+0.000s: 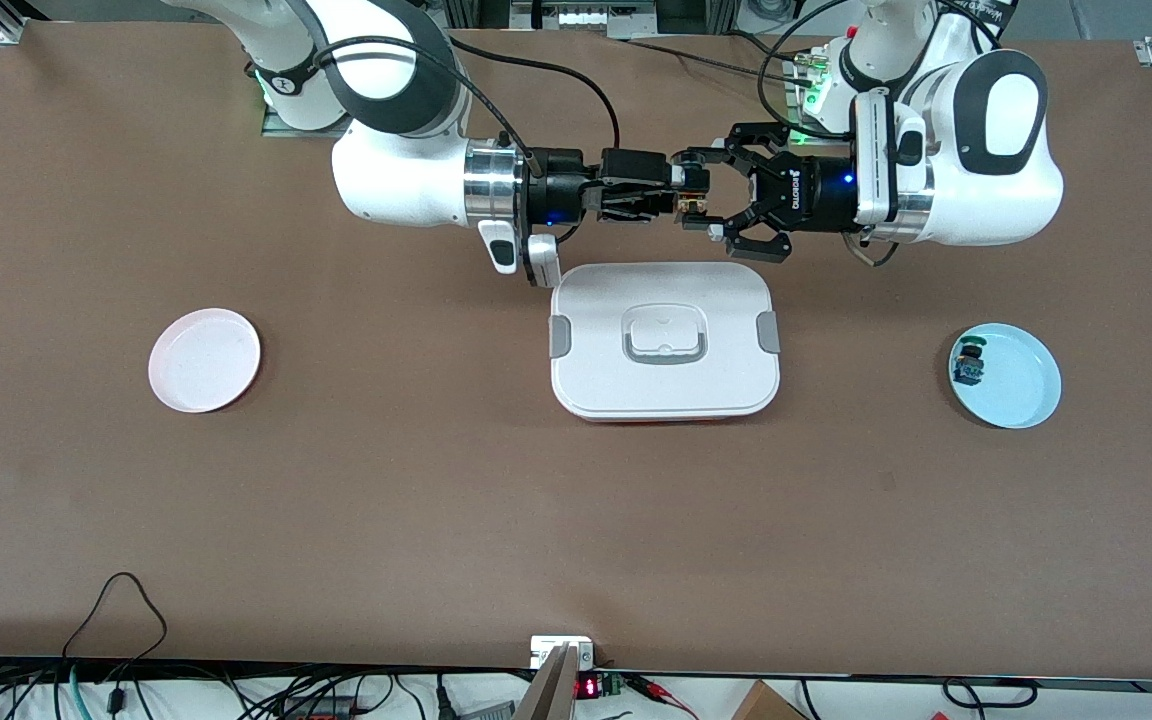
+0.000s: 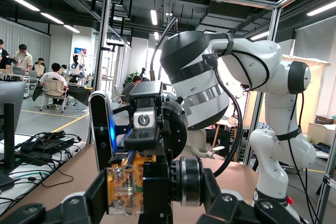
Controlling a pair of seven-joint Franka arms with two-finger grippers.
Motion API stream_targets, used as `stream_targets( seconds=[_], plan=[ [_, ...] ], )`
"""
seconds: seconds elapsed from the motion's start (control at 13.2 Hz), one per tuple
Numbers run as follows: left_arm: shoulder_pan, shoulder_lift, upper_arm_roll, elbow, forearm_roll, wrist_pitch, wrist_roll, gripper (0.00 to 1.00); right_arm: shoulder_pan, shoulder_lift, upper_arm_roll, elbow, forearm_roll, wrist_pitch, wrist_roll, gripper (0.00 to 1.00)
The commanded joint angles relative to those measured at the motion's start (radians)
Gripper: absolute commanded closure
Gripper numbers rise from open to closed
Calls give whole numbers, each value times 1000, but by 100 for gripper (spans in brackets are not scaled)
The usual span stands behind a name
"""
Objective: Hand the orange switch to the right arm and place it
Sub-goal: 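Open the left gripper and withdraw it while the right gripper holds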
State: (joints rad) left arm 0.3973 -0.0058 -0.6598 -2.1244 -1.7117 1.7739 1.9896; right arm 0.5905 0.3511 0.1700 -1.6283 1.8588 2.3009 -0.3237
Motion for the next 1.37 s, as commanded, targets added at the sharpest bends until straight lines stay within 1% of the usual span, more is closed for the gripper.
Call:
stream_targets(
  seconds=[0.0, 0.08, 0.15, 0.3, 0.46, 0.53, 0.61, 0.68, 0.76, 0.91, 0.99, 1.06, 1.22, 1.29],
  plan=[
    [14, -5, -15, -9, -34, 4, 32, 98, -3, -1, 5, 8, 13, 11, -47, 75],
    [14, -5, -15, -9, -34, 4, 32, 98, -3, -3, 5, 8, 16, 11, -61, 77],
    [14, -5, -15, -9, -34, 4, 32, 98, -4, -9, 5, 7, 13, 11, -61, 83],
    [14, -5, -15, -9, -34, 4, 31, 97, -6, -14, 3, 7, 11, 12, -63, 88],
    [14, -5, -15, -9, -34, 2, 31, 92, -4, -14, 3, 7, 10, 12, -63, 88],
    [15, -5, -15, -9, -32, 2, 31, 84, -4, -14, 3, 5, 10, 12, -64, 89],
    [17, -5, -15, -9, -32, 2, 28, 48, -6, -15, 3, 5, 10, 11, -70, 90],
    [18, 9, -15, -8, -32, -2, 31, 3, -4, -15, 3, 5, 10, 11, -77, 91],
    [18, 18, -15, -6, -32, -4, 32, 0, -4, -17, 3, 4, 10, 11, -77, 91],
    [23, 21, -15, -5, -29, -7, 35, 0, -6, -26, 3, -5, 10, 11, -78, 91],
    [37, 24, -14, -6, -28, -10, 64, 0, -6, -29, 3, -5, 10, 11, -78, 92],
    [66, 52, -14, -5, -26, -22, 122, 0, -6, -30, 3, -5, 10, 11, -80, 94],
    [133, 140, -12, 1, -20, -130, 240, 0, -15, -34, 3, -7, 8, 8, -80, 95],
    [171, 167, -11, 4, 7, -169, 254, 0, -26, -38, 3, -13, 5, 6, -80, 95]
  ],
)
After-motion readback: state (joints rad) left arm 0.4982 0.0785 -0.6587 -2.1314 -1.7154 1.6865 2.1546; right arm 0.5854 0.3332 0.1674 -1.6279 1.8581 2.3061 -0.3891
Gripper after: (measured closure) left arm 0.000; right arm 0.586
